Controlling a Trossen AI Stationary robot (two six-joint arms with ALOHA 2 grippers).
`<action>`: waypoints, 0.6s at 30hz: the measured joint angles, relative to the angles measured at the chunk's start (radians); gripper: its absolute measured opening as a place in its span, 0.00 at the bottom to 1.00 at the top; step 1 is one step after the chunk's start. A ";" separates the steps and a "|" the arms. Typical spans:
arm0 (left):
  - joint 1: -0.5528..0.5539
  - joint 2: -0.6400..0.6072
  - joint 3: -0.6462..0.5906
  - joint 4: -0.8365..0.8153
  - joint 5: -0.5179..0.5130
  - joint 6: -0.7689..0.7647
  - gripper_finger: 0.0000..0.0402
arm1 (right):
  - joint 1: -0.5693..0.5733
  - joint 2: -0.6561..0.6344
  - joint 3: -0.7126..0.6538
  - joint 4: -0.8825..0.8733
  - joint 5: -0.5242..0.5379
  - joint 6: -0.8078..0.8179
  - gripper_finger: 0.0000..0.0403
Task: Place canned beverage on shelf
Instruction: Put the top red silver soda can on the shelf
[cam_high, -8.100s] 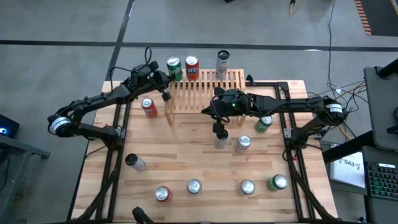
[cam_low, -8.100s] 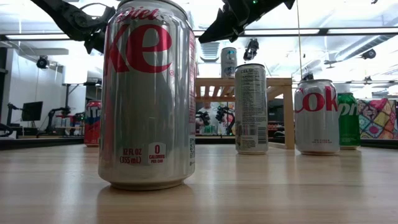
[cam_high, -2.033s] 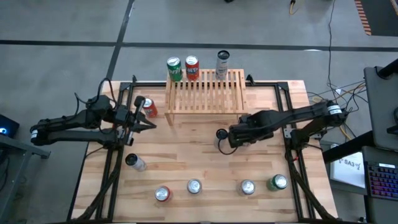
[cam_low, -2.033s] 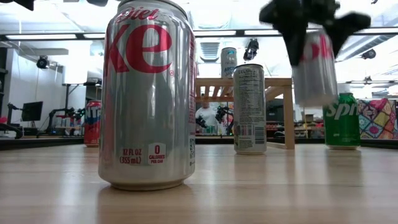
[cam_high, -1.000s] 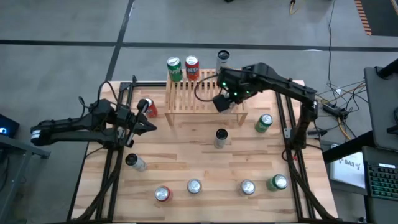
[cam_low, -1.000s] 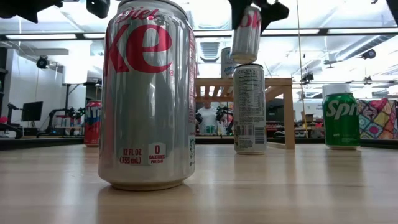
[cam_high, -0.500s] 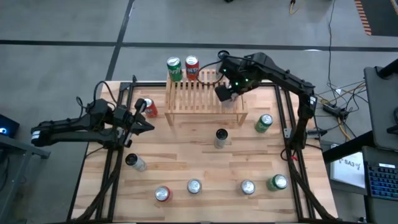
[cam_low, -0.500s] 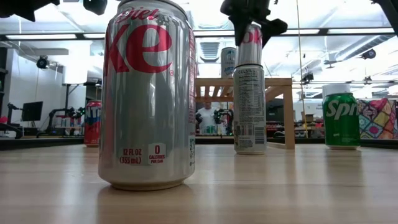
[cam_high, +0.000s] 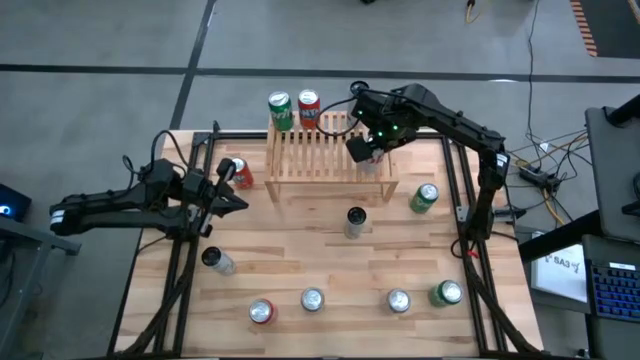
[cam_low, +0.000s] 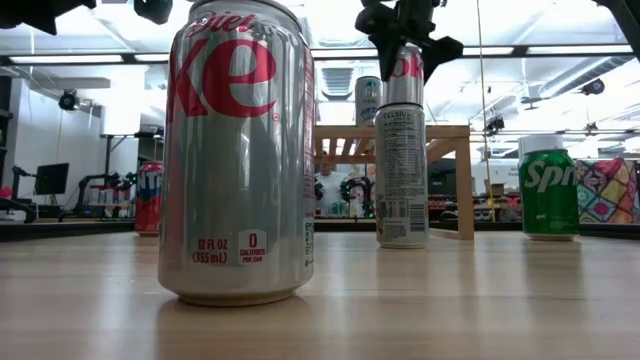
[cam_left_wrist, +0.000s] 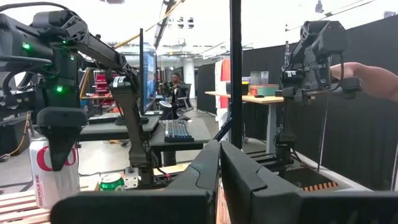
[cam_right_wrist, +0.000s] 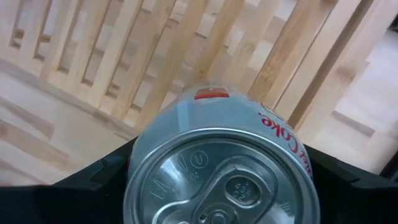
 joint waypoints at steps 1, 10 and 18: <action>0.000 0.000 0.000 -0.001 0.000 0.000 0.00 | 0.000 0.000 0.000 0.000 0.008 0.000 0.74; 0.000 0.000 0.000 -0.002 0.000 0.000 0.00 | 0.000 0.000 0.000 0.000 0.050 0.001 0.75; 0.000 0.000 0.000 -0.002 0.000 0.000 0.00 | 0.000 0.025 0.000 0.000 0.064 0.001 0.78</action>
